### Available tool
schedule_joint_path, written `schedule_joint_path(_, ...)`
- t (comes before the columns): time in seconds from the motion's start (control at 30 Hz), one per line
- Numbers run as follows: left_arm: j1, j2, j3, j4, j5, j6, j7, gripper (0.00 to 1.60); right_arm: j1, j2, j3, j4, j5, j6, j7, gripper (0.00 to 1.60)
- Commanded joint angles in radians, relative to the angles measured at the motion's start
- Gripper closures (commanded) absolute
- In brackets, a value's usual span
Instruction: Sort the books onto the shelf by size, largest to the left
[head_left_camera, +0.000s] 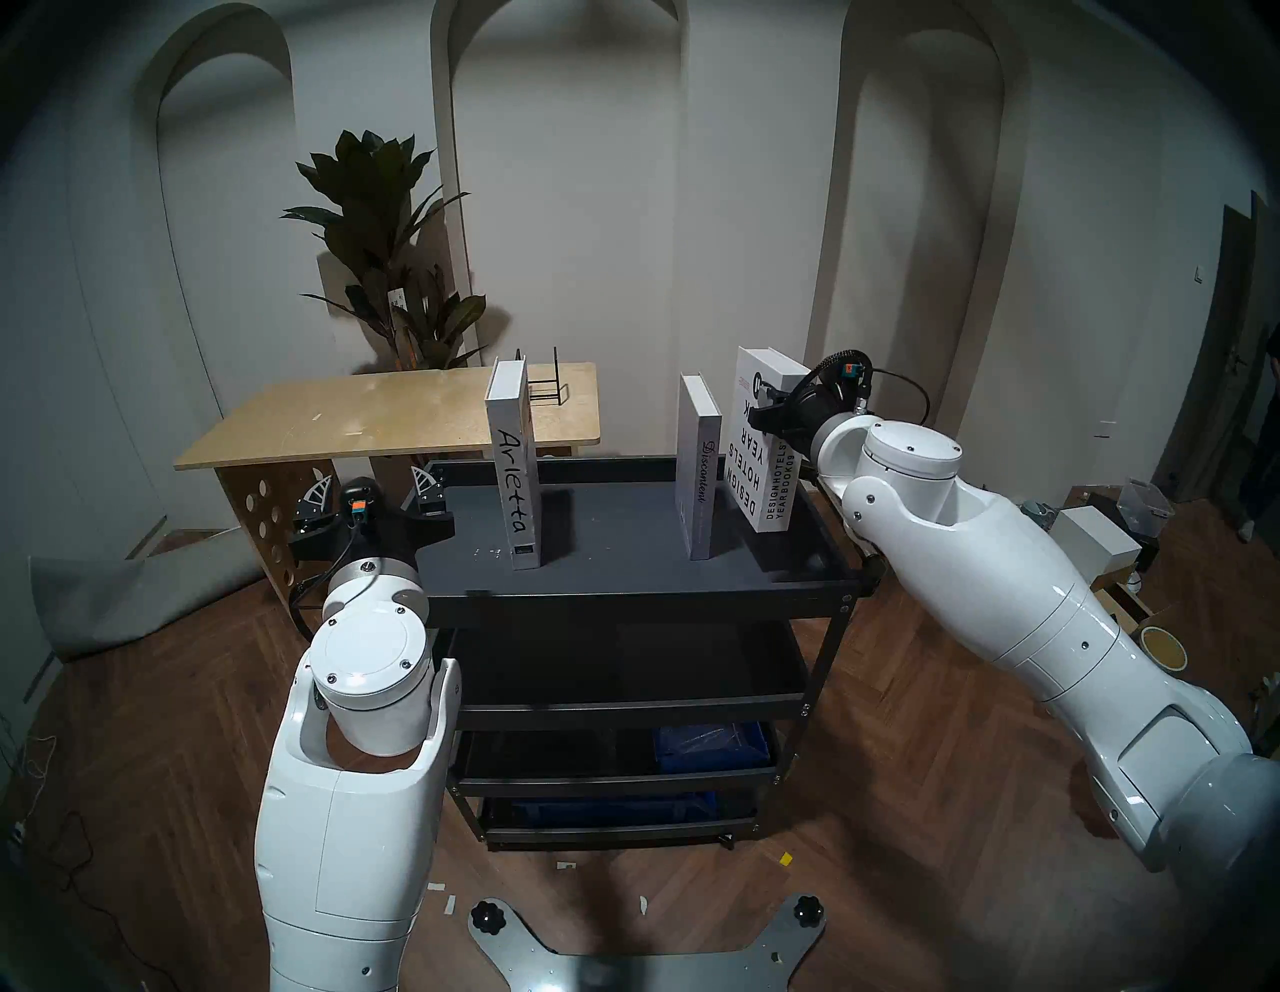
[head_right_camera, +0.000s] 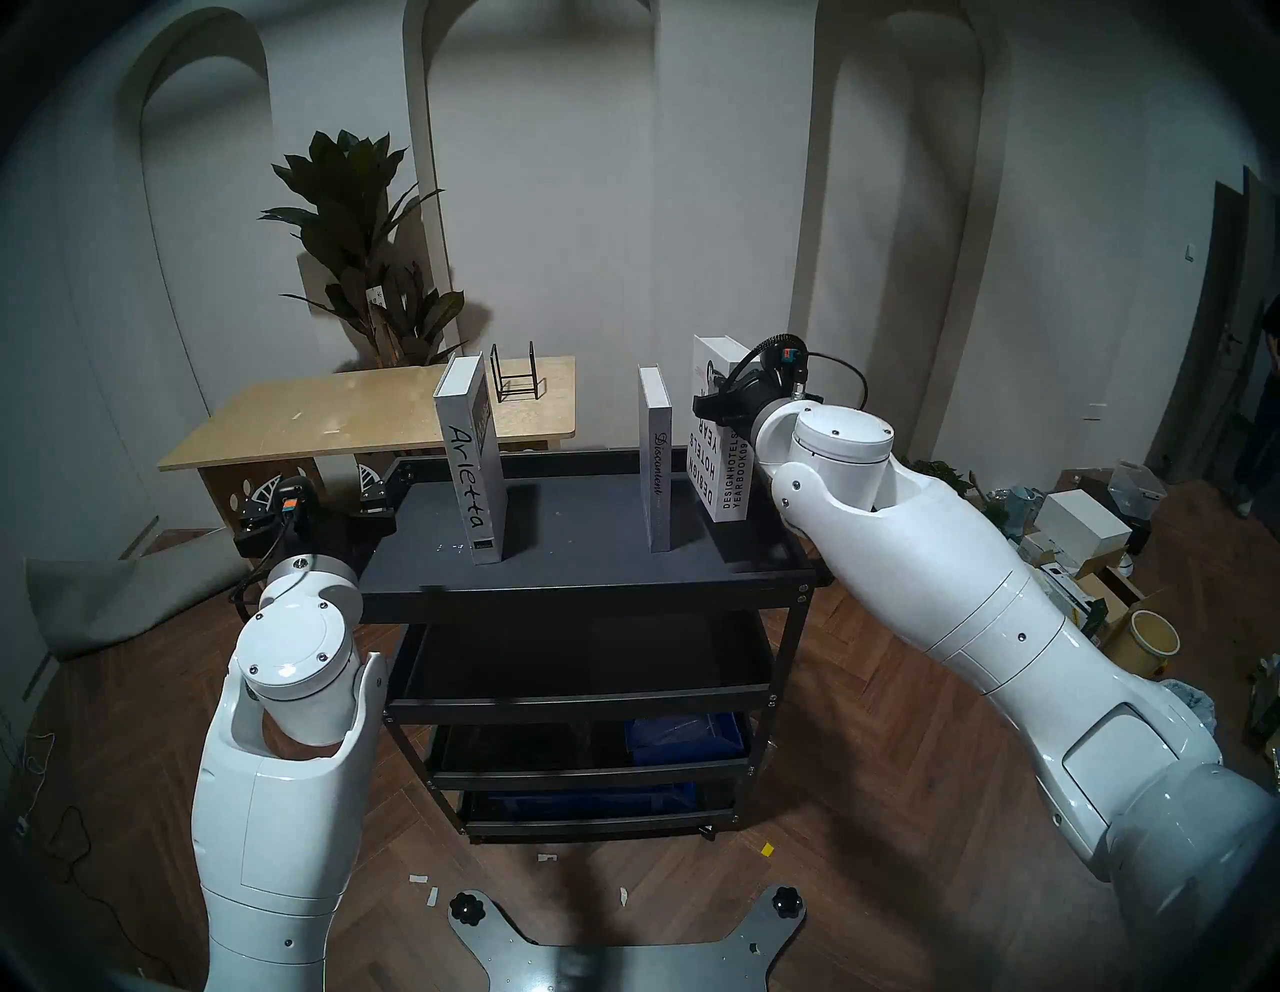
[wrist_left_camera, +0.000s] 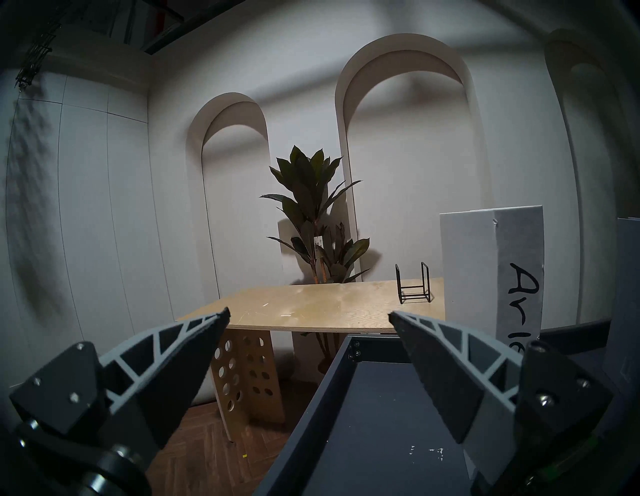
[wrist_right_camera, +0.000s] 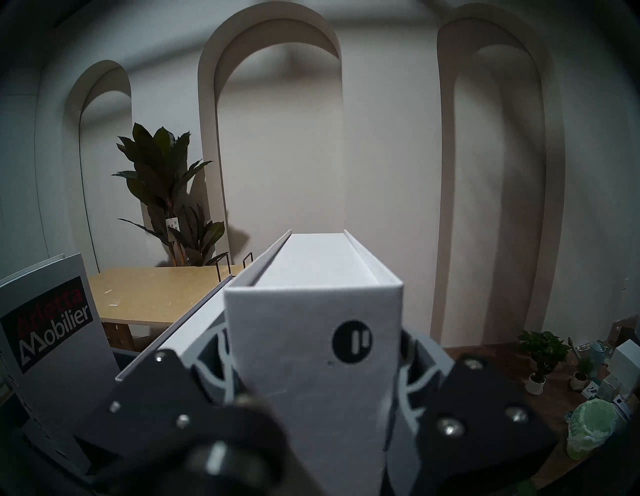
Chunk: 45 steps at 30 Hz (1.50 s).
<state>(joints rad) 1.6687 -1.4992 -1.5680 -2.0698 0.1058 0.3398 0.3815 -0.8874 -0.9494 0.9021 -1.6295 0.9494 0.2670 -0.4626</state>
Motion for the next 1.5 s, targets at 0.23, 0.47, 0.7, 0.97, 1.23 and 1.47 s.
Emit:
schedule_joint_path(0.23, -0.007, 0.004, 0.016, -0.028, 0.014, 0.0, 0.008, 0.0, 0.005, -0.04, -0.017, 0.084, -0.05, -0.14, 0.04, 1.6)
schedule_joint_path(0.47, -0.011, 0.004, 0.024, -0.024, 0.019, 0.003, 0.014, 0.0, -0.003, -0.06, -0.029, 0.135, -0.061, -0.175, 0.059, 1.6)
schedule_joint_path(0.7, -0.015, 0.005, 0.031, -0.018, 0.02, 0.005, 0.017, 0.0, -0.006, -0.084, -0.05, 0.198, -0.084, -0.217, 0.082, 1.6)
schedule_joint_path(0.97, -0.024, 0.006, 0.034, -0.004, 0.019, 0.006, 0.021, 0.0, -0.002, -0.117, -0.078, 0.282, -0.112, -0.292, 0.121, 1.6)
schedule_joint_path(1.23, -0.033, 0.008, 0.033, 0.004, 0.017, 0.007, 0.022, 0.0, 0.002, -0.13, -0.086, 0.3, -0.118, -0.29, 0.102, 1.6)
schedule_joint_path(1.47, -0.043, 0.009, 0.029, 0.015, 0.012, 0.005, 0.02, 0.0, 0.003, -0.13, -0.09, 0.299, -0.121, -0.276, 0.085, 0.26)
